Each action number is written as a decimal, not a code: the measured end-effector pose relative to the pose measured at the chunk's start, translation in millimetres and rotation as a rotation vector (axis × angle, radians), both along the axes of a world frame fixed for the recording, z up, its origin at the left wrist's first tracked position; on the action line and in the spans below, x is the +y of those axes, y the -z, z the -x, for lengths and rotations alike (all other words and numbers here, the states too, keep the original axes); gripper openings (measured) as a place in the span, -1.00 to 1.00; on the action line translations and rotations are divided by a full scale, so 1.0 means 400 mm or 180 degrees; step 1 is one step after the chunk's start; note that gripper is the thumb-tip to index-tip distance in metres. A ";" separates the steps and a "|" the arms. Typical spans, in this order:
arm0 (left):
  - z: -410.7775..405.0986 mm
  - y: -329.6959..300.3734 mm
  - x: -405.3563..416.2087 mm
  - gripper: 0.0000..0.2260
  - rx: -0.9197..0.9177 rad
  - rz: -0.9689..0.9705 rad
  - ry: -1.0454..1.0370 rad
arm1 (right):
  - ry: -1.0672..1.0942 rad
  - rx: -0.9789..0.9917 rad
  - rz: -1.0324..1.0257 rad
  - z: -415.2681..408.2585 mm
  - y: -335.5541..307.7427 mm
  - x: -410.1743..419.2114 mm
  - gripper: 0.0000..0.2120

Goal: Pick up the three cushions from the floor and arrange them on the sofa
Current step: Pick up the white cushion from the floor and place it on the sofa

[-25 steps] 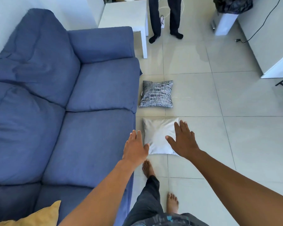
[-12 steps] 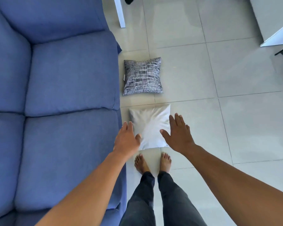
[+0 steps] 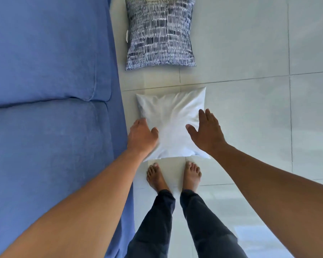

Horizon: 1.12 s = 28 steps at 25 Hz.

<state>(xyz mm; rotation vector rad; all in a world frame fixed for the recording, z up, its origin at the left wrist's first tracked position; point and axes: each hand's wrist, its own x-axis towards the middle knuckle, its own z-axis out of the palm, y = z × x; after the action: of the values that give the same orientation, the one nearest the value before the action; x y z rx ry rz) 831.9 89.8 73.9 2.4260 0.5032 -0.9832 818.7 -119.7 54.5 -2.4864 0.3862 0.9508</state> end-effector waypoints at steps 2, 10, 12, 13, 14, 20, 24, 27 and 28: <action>-0.012 0.136 -0.002 -0.50 0.0108 -0.0059 -0.0078 | -0.0038 -0.0019 0.0017 -0.011 0.129 -0.007 -0.24; -0.067 0.532 0.031 -0.38 0.0374 0.0016 -0.1057 | 0.0669 0.0008 -0.0178 -0.061 0.518 -0.024 -0.20; -0.075 0.591 0.044 -0.32 0.0414 0.0194 -0.1601 | 0.1192 0.0138 -0.0281 -0.071 0.584 -0.031 -0.14; -0.079 0.620 0.049 -0.28 0.0432 0.0338 -0.1925 | 0.1510 0.0190 -0.0366 -0.073 0.611 -0.036 -0.08; -0.084 0.643 0.055 -0.24 0.0476 0.0510 -0.2218 | 0.1862 0.0227 -0.0499 -0.074 0.630 -0.040 -0.02; -0.056 0.600 0.031 -0.50 0.0666 0.1005 -0.2469 | 0.3000 0.0469 -0.1331 -0.062 0.571 -0.059 -0.09; -0.027 0.406 0.016 -0.85 0.0308 0.1280 -0.2602 | 0.2877 0.0356 -0.1357 -0.044 0.395 -0.092 -0.21; -0.023 0.206 0.005 -0.98 0.0160 0.1456 -0.2635 | 0.2707 0.0216 -0.1291 -0.058 0.193 -0.115 -0.30; -0.025 0.136 0.002 -0.98 0.0092 0.1487 -0.2619 | 0.2673 0.0146 -0.1261 -0.068 0.120 -0.120 -0.31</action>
<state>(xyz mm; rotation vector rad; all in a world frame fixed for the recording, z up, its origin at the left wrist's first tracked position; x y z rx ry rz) 841.9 90.6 19.6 1.5552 1.0335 -0.6614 845.7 -167.7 6.6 -1.6824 1.0336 0.6360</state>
